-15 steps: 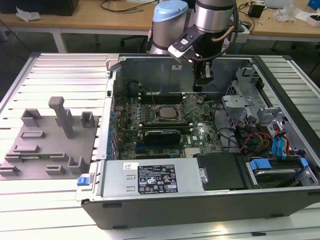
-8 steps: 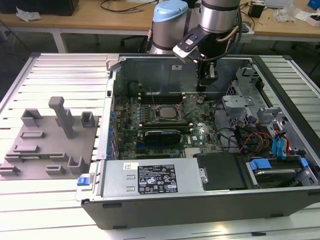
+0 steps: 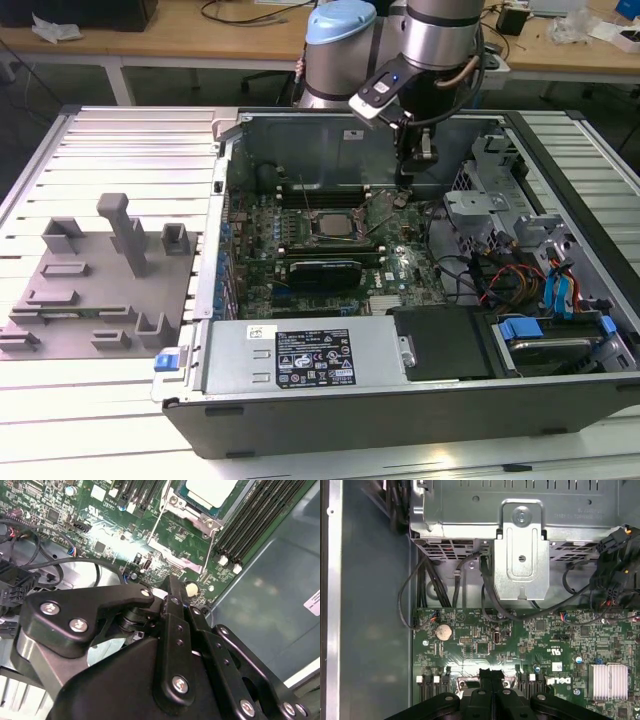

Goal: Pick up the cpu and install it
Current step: 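Close the cpu cover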

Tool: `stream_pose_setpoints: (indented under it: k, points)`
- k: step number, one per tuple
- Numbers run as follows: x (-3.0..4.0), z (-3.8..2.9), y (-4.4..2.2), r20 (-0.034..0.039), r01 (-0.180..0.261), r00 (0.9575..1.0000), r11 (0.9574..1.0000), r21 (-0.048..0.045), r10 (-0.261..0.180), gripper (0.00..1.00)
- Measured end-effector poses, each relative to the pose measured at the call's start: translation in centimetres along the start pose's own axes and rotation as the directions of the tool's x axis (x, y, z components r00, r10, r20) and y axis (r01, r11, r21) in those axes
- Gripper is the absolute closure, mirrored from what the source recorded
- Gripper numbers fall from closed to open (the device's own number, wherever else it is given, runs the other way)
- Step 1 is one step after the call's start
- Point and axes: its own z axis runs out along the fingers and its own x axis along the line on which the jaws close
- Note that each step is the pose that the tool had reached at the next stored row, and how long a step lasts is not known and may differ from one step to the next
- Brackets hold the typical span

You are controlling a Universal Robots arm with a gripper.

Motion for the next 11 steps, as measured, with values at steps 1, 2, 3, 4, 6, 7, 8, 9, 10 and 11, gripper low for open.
stream_pose_setpoints:
  k: [1,2,3,4,6,7,8,9,10,11]
  points:
    - [0.00,0.18,0.17,0.0000,0.000,1.0000,1.0000,0.0009,0.000,0.89]
    - [0.01,0.33,0.31,0.0000,0.000,1.0000,1.0000,0.0017,0.000,0.89]
    - [0.01,0.40,0.39,0.0001,0.000,1.0000,1.0000,0.0021,0.000,0.89]
    - [0.01,0.47,0.46,0.0001,0.000,1.0000,1.0000,0.0025,0.000,0.89]
    - [0.02,0.70,0.57,0.0000,0.000,1.0000,1.0000,0.0036,0.000,0.89]
    - [0.03,1.05,0.65,0.0001,0.000,1.0000,1.0000,0.0053,0.000,0.89]
    - [0.03,1.21,0.68,0.0003,0.000,1.0000,1.0000,0.0064,0.000,0.89]
    - [0.03,1.37,0.72,0.0003,0.000,1.0000,1.0000,0.0074,0.000,0.89]
    - [0.04,1.68,0.77,0.0004,0.000,1.0000,1.0000,0.0097,0.000,0.89]
    - [0.04,1.96,0.84,0.0008,0.000,1.0000,0.9999,0.0122,0.000,0.89]
